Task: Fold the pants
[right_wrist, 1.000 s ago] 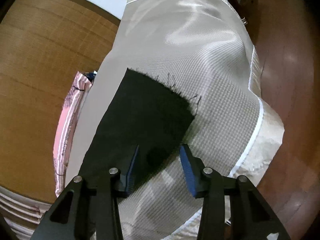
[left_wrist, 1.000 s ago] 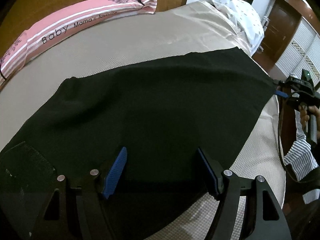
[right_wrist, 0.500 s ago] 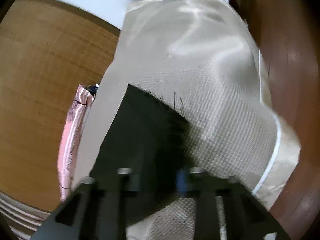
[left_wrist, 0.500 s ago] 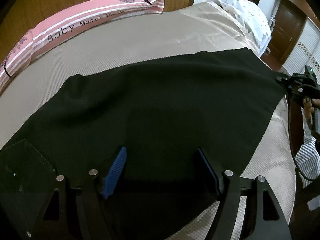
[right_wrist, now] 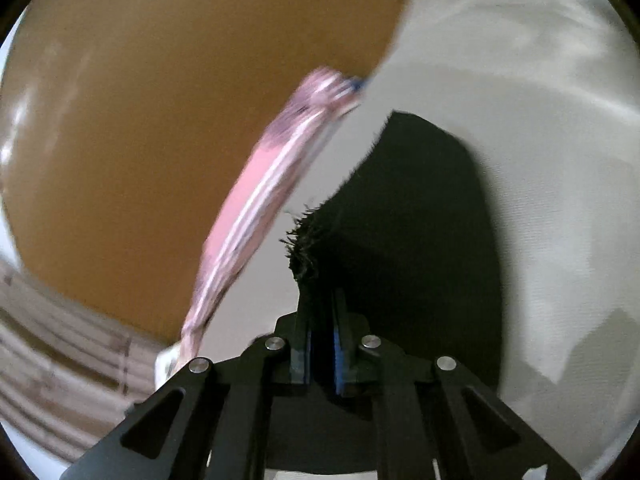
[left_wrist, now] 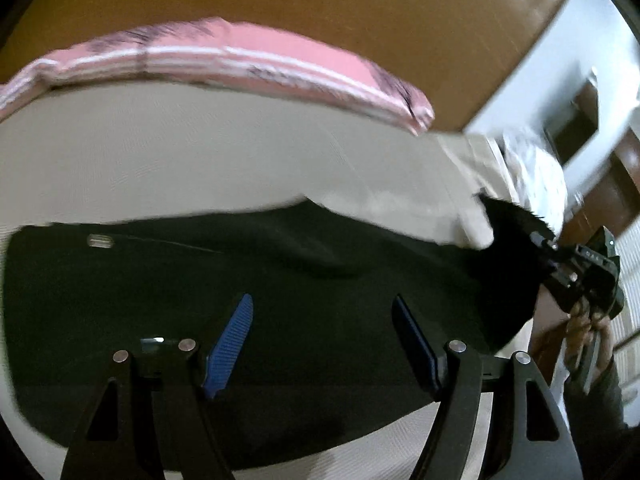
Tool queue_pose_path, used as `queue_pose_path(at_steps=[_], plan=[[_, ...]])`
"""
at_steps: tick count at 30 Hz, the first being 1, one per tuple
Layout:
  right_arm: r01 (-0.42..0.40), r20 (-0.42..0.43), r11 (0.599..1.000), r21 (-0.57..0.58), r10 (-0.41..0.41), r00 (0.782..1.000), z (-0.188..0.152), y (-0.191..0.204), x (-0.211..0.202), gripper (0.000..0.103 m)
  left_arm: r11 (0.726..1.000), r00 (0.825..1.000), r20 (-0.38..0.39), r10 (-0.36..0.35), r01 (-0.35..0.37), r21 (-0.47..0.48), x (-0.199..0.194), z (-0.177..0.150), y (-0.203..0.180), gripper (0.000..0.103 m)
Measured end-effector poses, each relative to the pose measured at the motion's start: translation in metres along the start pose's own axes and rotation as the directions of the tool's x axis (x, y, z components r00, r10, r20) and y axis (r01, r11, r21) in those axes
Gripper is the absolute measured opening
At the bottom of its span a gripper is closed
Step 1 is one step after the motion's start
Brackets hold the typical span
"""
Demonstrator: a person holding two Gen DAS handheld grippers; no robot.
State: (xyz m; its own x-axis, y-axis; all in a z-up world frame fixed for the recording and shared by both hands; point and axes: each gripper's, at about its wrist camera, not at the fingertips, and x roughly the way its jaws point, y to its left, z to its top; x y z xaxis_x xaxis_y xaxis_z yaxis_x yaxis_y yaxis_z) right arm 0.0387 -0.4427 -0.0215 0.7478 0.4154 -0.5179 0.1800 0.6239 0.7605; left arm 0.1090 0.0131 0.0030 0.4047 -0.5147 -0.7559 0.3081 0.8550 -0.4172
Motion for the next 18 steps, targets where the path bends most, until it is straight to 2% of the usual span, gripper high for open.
queue_pose_path(at_steps=[3,6,8,11,13,16,18], plan=[[-0.07,-0.123,0.995,-0.074,0.061,0.991,-0.021,0.048,0.055,0.009,0.999,0.999,0.038,0.011,-0.009,-0.052,-0.03,0.001,0.026,0.072],[-0.127,-0.265,0.982,-0.139,0.087,0.96,-0.06,0.087,0.109,0.009,0.994,0.998,0.059,0.013,-0.006,-0.108,-0.052,-0.005,0.05,0.072],[-0.163,-0.365,0.97,-0.181,0.088,0.927,-0.092,0.11,0.14,0.009,0.989,0.998,0.061,0.005,0.004,-0.145,-0.063,-0.011,0.065,0.072],[-0.181,-0.466,0.95,-0.255,0.044,0.884,-0.134,0.13,0.169,0.01,0.985,0.998,0.063,-0.002,0.013,-0.174,-0.071,-0.021,0.078,0.072],[-0.198,-0.54,0.935,-0.295,0.008,0.842,-0.161,0.139,0.188,0.01,0.98,0.999,0.048,-0.015,0.025,-0.198,-0.071,-0.028,0.087,0.072],[-0.169,-0.58,0.892,-0.419,-0.119,0.806,-0.19,0.145,0.205,0.01,0.975,0.999,0.032,-0.037,0.043,-0.216,-0.07,-0.035,0.094,0.072],[-0.132,-0.56,0.848,-0.513,-0.214,0.8,-0.204,0.148,0.21,0.01,0.974,0.998,0.023,-0.053,0.057,-0.218,-0.063,-0.037,0.091,0.072]])
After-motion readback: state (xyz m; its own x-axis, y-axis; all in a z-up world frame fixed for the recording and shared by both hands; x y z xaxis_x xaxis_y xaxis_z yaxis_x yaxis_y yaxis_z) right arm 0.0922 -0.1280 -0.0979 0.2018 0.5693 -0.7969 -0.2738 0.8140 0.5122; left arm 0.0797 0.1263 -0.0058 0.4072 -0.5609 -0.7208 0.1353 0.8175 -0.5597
